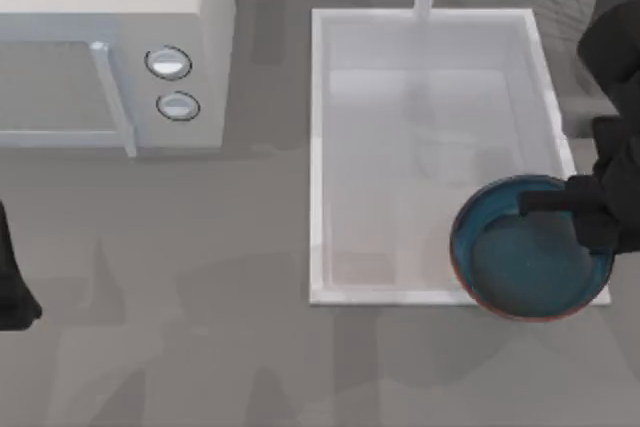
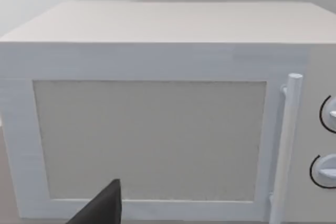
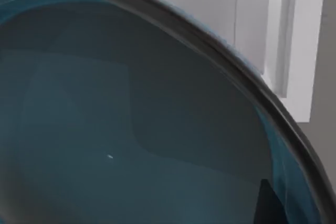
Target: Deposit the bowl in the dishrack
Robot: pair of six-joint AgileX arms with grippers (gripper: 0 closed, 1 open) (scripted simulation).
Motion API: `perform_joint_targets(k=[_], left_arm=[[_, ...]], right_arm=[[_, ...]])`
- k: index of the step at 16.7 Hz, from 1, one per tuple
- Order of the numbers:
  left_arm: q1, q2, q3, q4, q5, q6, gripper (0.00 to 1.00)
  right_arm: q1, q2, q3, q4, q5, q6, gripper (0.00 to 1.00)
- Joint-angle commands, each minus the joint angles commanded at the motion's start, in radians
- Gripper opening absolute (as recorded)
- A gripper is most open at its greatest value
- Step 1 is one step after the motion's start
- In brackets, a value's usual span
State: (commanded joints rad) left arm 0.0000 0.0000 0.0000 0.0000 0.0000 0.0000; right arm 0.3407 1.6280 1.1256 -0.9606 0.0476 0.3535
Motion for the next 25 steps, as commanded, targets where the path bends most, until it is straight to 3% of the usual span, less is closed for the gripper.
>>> perform_joint_targets(k=[7, 13, 19, 25], left_arm=[[0.0, 0.0, 0.0, 0.0, 0.0, 0.0, 1.0], [0.0, 0.0, 0.0, 0.0, 0.0, 0.0, 1.0], [0.0, 0.0, 0.0, 0.0, 0.0, 0.0, 1.0], [0.0, 0.0, 0.0, 0.0, 0.0, 0.0, 1.0]], right_arm=[[-0.006, -0.067, 0.367, -0.447, -0.005, -0.011, 0.0], [-0.008, -0.09, 0.441, -0.521, -0.007, -0.015, 0.0], [-0.089, -0.133, 0.413, -0.418, -0.065, -0.043, 0.0], [-0.394, -0.286, 0.292, 0.002, -0.268, -0.139, 0.0]])
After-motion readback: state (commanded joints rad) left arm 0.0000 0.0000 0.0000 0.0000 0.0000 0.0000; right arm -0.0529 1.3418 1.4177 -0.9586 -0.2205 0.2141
